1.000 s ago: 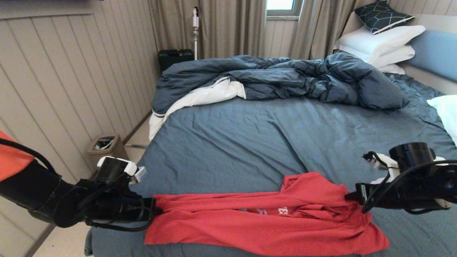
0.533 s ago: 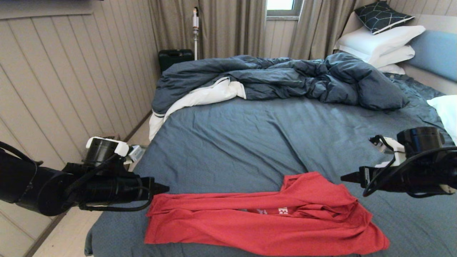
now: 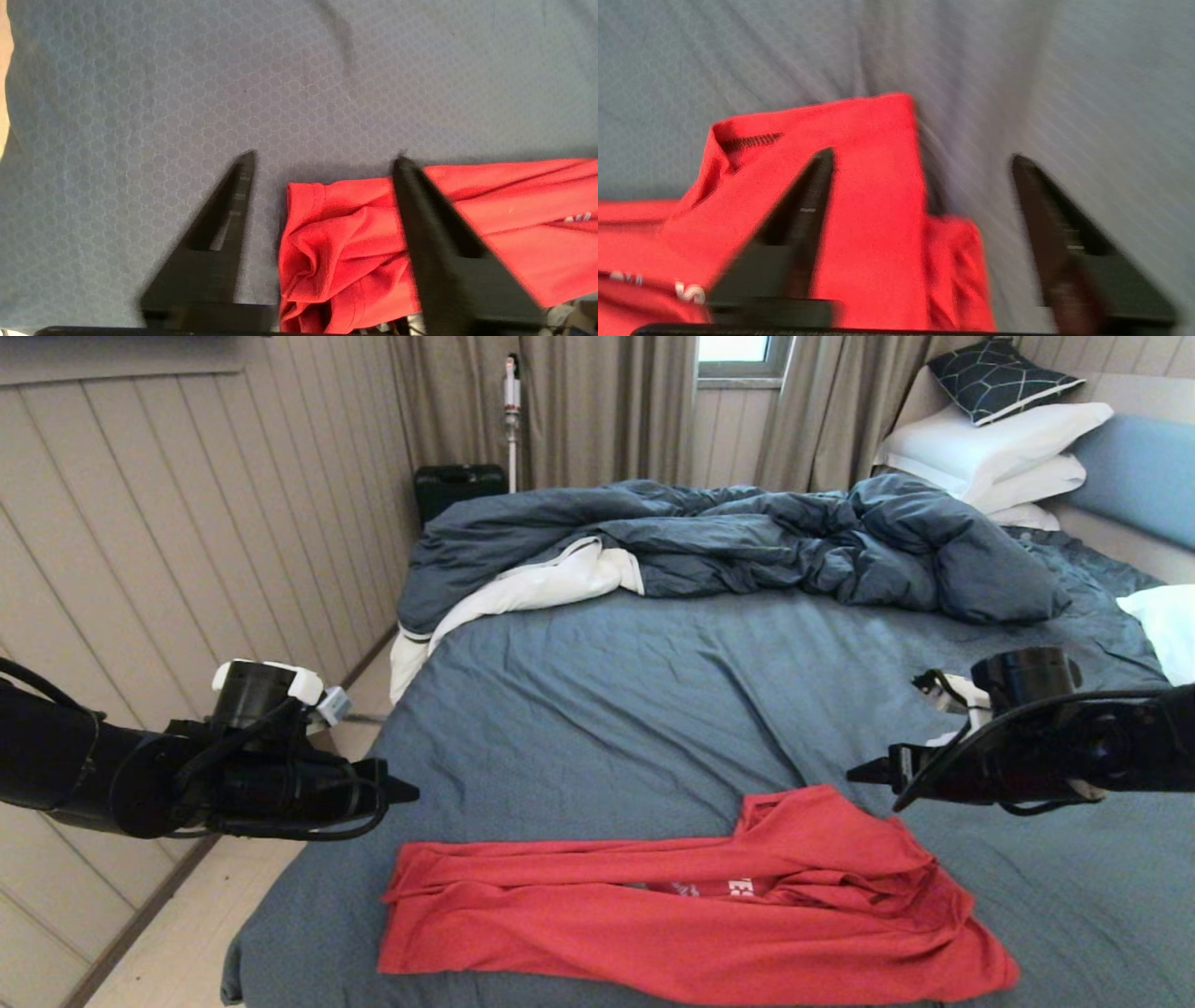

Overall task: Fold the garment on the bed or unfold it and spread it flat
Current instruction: Fold the red T-shirt

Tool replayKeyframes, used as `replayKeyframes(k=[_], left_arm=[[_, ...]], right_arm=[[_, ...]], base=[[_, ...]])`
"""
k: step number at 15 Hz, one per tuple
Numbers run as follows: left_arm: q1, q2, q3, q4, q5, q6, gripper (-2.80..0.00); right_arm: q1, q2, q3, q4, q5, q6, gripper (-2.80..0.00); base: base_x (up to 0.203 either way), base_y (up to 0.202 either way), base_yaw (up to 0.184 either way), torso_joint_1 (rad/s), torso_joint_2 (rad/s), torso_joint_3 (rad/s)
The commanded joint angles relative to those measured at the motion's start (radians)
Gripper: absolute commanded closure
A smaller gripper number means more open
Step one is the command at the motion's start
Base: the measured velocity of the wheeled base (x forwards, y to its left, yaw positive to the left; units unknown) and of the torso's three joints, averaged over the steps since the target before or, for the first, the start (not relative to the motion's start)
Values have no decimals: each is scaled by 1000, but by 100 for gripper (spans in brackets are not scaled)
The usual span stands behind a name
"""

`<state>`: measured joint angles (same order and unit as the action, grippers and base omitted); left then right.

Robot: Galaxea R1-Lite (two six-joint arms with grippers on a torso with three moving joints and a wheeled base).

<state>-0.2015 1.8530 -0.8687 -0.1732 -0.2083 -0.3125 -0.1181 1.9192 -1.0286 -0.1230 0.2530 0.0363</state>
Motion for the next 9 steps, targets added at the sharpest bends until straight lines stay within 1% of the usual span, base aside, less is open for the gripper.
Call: replayKeyframes(k=[1,4,7,9], left_arm=[[10,9,-4,-3,0,-12,0],[33,-44,50,-6,-1,-28,0],[61,-109,115,-12,-4,-31,0],[67,-118,116,-14,-3,-33,0]], right_arm=[[25,57,-27,-1,1,0,0],[44,93,-51,-3,-3,1,0],[43,118,-59,-3,-4,2,0],[43,112,-63,-3,-7,6,0]], base=[[0,0,0,0,0,0],[0,0,0,0,0,0],[0,0,0,0,0,0],[0,0,0,0,0,0]])
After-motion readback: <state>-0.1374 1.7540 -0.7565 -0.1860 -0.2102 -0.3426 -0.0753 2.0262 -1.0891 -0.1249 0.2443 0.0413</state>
